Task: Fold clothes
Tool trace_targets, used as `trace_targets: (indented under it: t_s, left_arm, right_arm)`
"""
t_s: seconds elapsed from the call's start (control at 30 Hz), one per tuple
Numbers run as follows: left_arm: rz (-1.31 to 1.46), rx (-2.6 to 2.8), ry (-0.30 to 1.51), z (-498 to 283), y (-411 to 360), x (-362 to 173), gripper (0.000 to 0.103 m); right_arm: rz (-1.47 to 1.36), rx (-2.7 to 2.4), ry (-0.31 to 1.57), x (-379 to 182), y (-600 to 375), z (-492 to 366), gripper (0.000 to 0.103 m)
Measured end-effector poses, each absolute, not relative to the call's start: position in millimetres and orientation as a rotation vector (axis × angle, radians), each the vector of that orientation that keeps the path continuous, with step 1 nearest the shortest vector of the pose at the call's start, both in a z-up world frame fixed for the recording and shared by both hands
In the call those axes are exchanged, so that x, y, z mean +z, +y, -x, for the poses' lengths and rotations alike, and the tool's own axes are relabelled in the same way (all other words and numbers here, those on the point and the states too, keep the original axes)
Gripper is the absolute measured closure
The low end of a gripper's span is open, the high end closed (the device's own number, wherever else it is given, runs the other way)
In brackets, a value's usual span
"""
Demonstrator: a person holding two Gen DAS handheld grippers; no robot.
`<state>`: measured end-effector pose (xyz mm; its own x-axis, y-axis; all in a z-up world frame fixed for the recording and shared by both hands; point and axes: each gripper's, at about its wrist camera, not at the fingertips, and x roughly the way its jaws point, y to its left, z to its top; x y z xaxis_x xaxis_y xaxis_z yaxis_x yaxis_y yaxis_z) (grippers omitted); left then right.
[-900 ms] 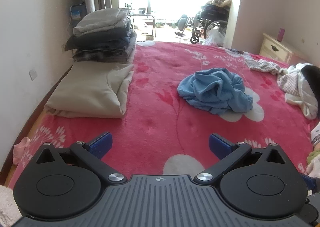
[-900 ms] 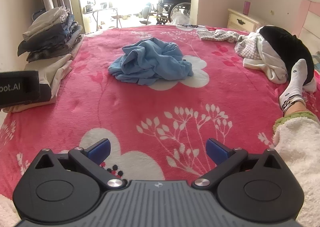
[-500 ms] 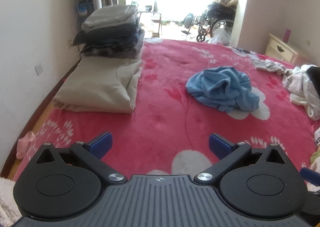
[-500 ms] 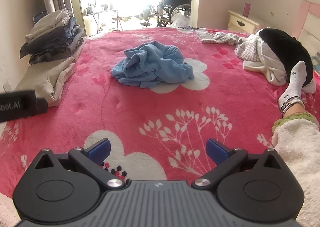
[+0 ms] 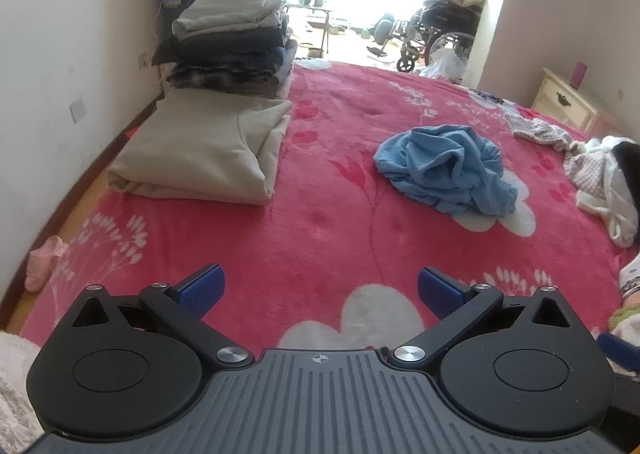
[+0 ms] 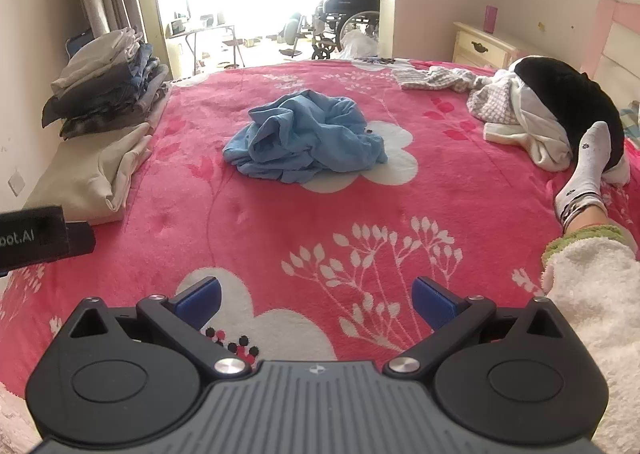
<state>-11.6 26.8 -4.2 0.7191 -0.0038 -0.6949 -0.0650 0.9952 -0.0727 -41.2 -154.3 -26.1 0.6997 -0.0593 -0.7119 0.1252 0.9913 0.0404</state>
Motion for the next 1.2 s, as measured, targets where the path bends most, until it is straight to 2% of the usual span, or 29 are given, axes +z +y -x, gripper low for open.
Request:
trace_targets:
  t_s: [1.2]
  left_arm:
    - [0.011, 0.058, 0.737, 15.8, 17.2, -10.6, 0.0]
  right_arm:
    - [-0.073, -0.109, 0.787, -26.6, -154.1, 41.7, 0.0]
